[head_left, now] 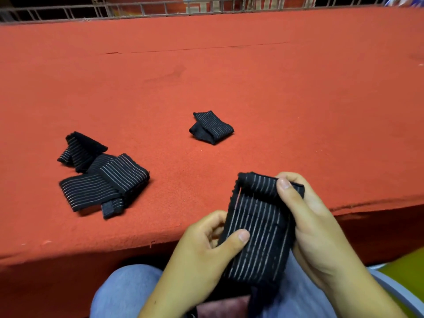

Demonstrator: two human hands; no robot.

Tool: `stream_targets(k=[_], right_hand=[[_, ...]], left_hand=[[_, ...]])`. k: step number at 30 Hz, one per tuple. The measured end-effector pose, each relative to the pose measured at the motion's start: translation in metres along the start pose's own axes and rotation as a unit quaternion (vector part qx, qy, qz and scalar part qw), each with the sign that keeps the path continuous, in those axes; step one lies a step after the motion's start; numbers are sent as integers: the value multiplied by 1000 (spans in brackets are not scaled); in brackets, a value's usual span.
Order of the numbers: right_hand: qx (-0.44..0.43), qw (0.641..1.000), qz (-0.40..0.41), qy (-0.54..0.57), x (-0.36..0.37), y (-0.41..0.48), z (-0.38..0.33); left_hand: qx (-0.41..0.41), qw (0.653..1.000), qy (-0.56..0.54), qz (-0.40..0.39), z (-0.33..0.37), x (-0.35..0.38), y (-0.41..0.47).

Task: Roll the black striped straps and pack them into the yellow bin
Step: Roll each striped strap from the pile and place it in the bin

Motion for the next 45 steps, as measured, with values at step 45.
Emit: stream_targets(k=[45], right_hand=[[21,988,-14,-154,21,-13,16]], left_hand=[[47,986,149,61,17,-5,2]])
Point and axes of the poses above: each hand's wrist, its own y-axis towards the middle knuckle, its own x-axis out of the palm, z = x × y, the point moved 9 cm from there along y, towards the middle knuckle, and after that the axes turned 1 degree about x, right-handed, at the moved point
